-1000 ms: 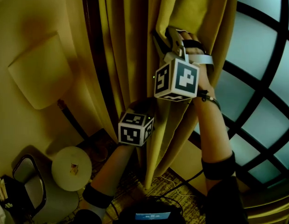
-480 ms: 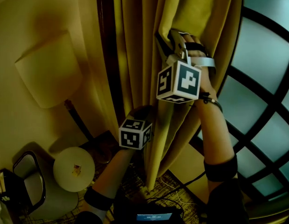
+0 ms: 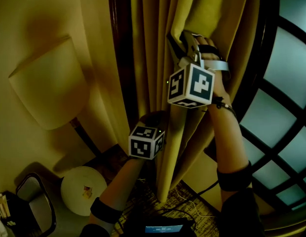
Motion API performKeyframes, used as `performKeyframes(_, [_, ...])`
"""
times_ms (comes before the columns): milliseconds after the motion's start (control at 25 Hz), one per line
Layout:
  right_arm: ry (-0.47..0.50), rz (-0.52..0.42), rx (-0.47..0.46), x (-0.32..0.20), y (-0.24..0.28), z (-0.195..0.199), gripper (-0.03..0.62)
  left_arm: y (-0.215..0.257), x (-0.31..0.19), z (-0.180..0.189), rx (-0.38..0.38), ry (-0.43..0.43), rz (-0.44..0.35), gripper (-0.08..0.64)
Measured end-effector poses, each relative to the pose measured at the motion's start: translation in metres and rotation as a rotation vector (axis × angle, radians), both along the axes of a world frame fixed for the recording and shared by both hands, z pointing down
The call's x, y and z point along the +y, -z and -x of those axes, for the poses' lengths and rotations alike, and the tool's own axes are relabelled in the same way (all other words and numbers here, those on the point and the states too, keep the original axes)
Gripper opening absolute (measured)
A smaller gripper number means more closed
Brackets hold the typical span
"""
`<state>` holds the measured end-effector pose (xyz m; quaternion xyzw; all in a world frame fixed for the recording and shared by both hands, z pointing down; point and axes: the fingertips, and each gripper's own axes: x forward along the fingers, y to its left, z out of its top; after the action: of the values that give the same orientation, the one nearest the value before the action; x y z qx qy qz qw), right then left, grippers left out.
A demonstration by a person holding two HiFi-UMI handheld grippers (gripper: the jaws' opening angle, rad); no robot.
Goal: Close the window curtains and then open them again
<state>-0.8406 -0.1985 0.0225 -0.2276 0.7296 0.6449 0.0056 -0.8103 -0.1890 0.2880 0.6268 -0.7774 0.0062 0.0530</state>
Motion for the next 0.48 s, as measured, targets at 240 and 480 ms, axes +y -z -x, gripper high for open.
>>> performKeyframes(240, [-0.002, -0.016, 0.031, 0.0, -0.003, 0.051, 0.055, -0.009, -0.009, 0.053, 0.017, 0.011, -0.027, 0.004])
performKeyframes(480, [-0.009, -0.019, 0.059, -0.003, -0.004, 0.096, 0.055, -0.006, -0.013, 0.092, 0.035, 0.004, -0.047, 0.004])
